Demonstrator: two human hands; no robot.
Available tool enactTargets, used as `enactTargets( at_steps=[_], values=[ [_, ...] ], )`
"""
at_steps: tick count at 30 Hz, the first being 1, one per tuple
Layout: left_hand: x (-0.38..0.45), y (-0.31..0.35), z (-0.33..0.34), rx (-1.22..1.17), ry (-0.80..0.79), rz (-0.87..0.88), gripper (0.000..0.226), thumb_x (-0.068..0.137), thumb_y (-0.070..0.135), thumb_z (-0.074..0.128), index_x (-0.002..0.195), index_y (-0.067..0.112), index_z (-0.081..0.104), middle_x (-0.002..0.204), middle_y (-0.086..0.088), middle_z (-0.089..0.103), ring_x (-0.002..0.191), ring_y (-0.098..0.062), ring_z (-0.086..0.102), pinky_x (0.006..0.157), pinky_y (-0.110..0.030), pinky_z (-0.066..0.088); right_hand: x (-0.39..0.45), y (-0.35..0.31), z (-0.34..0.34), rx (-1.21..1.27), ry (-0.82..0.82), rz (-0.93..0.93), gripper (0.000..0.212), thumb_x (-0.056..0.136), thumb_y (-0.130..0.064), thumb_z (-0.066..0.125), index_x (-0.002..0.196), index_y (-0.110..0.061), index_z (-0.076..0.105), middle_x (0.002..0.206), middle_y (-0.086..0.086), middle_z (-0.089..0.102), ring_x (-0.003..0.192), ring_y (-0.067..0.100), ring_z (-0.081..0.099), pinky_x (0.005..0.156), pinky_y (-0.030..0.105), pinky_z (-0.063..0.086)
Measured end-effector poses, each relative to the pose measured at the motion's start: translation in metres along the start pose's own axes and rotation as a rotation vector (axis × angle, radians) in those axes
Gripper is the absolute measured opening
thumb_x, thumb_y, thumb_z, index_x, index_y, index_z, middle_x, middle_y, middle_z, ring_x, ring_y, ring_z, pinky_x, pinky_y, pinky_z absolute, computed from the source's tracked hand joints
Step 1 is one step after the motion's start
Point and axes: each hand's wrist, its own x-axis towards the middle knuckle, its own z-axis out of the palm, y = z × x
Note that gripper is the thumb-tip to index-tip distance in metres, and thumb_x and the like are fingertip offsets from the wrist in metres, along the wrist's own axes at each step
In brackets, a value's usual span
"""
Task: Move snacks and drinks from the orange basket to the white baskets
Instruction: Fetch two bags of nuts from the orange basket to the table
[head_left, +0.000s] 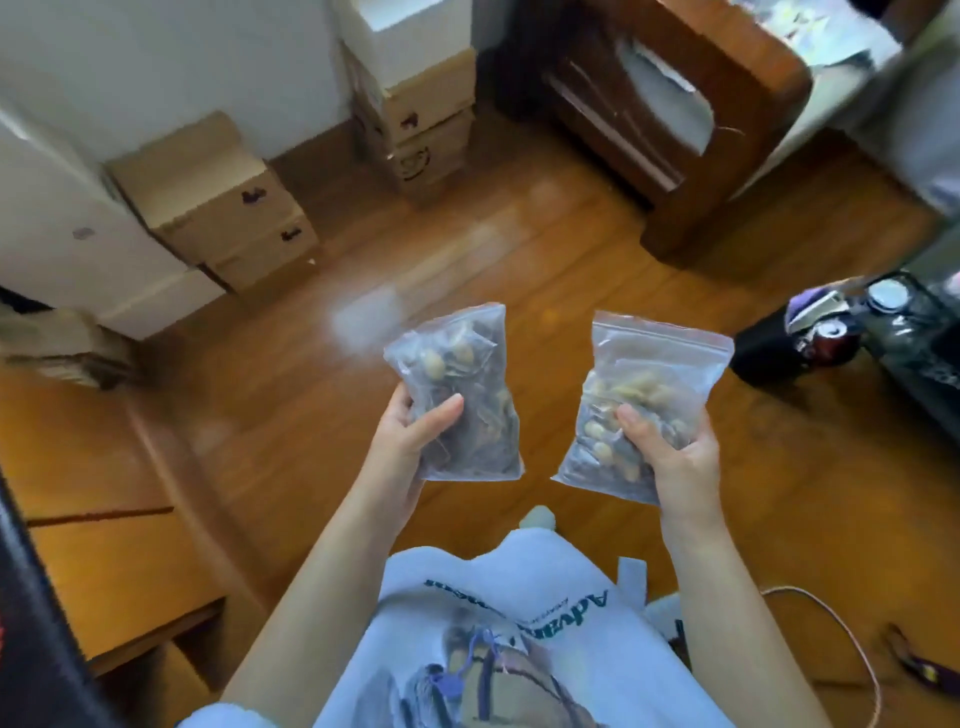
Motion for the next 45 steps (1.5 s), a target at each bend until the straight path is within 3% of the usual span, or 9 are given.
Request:
enactTargets(
  at_steps=[6, 14, 17, 24, 26, 30, 34, 42, 45],
  values=[
    [0.050, -0.038, 0.133, 0.112, -0.112, -0.049, 0.053, 0.067, 0.027, 0.071, 0.118, 0.028, 0.054, 0.105, 0.004, 0.070, 0.096, -0.017, 0.069, 0.069, -0.027, 0.056, 0.036, 0.001, -0.127, 0.033, 0.223, 0.055, 0.065, 0.051, -0.054, 0.075, 0.111, -0.041, 0.053, 0.114, -0.008, 0.062, 0.103, 0.011, 0.063, 0.072, 0.021, 0.053],
    [0.084, -0.066, 0.240, 0.288, -0.257, -0.063, 0.047, 0.060, 0.030, 0.081, 0.103, 0.034, 0.063, 0.103, 0.003, 0.073, 0.095, -0.018, 0.070, 0.068, -0.026, 0.056, 0.051, 0.015, -0.224, 0.150, 0.435, 0.099, 0.040, 0.059, -0.042, 0.079, 0.094, -0.049, 0.060, 0.105, -0.019, 0.065, 0.094, -0.004, 0.063, 0.064, 0.007, 0.049],
    [0.101, -0.077, 0.277, 0.374, -0.326, -0.087, 0.046, 0.058, 0.035, 0.081, 0.101, 0.040, 0.064, 0.107, 0.004, 0.072, 0.098, -0.017, 0.069, 0.071, -0.026, 0.056, 0.055, 0.019, -0.253, 0.205, 0.548, 0.110, 0.047, 0.065, -0.038, 0.080, 0.106, -0.042, 0.058, 0.109, -0.017, 0.063, 0.098, -0.002, 0.061, 0.061, 0.004, 0.047],
    [0.160, -0.100, 0.394, 0.469, -0.501, -0.089, 0.042, 0.060, 0.034, 0.079, 0.099, 0.038, 0.066, 0.103, 0.004, 0.073, 0.096, -0.016, 0.070, 0.070, -0.025, 0.055, 0.097, 0.013, -0.335, 0.263, 0.732, 0.122, 0.056, 0.070, -0.031, 0.077, 0.121, -0.028, 0.054, 0.115, -0.006, 0.065, 0.104, 0.013, 0.062, 0.076, 0.022, 0.052],
    [0.182, -0.106, 0.439, 0.483, -0.557, -0.104, 0.042, 0.061, 0.032, 0.079, 0.100, 0.038, 0.066, 0.104, 0.004, 0.072, 0.096, -0.015, 0.070, 0.069, -0.025, 0.055, 0.116, 0.003, -0.365, 0.275, 0.767, 0.109, 0.056, 0.069, -0.031, 0.077, 0.121, -0.028, 0.055, 0.114, -0.005, 0.066, 0.104, 0.013, 0.063, 0.073, 0.018, 0.053],
    [0.214, -0.115, 0.528, 0.503, -0.644, -0.121, 0.039, 0.069, 0.025, 0.075, 0.105, 0.035, 0.063, 0.106, 0.004, 0.072, 0.097, -0.016, 0.069, 0.069, -0.024, 0.055, 0.148, -0.019, -0.423, 0.279, 0.813, 0.090, 0.057, 0.063, -0.037, 0.077, 0.116, -0.033, 0.056, 0.113, -0.008, 0.067, 0.102, 0.010, 0.065, 0.080, 0.026, 0.053],
    [0.231, -0.128, 0.607, 0.548, -0.746, -0.146, 0.040, 0.072, 0.025, 0.073, 0.109, 0.031, 0.060, 0.107, 0.002, 0.070, 0.099, -0.017, 0.069, 0.071, -0.025, 0.055, 0.172, -0.030, -0.477, 0.311, 0.902, 0.066, 0.040, 0.069, -0.025, 0.078, 0.102, -0.038, 0.059, 0.094, -0.019, 0.071, 0.088, -0.001, 0.068, 0.064, 0.011, 0.051],
    [0.240, -0.180, 0.732, 0.670, -0.893, -0.210, 0.037, 0.073, 0.023, 0.070, 0.108, 0.030, 0.061, 0.105, 0.001, 0.071, 0.097, -0.017, 0.069, 0.072, -0.025, 0.055, 0.198, -0.023, -0.575, 0.432, 1.078, 0.106, 0.040, 0.070, -0.022, 0.077, 0.102, -0.039, 0.059, 0.096, -0.020, 0.071, 0.089, -0.002, 0.067, 0.067, 0.016, 0.053],
    [0.244, -0.205, 0.784, 0.716, -0.890, -0.208, 0.040, 0.072, 0.025, 0.071, 0.111, 0.024, 0.059, 0.108, -0.006, 0.069, 0.101, -0.025, 0.067, 0.079, -0.036, 0.055, 0.215, -0.021, -0.627, 0.447, 1.108, 0.104, 0.038, 0.072, -0.020, 0.077, 0.101, -0.035, 0.059, 0.089, -0.024, 0.071, 0.083, -0.005, 0.067, 0.061, 0.011, 0.052]
  ],
)
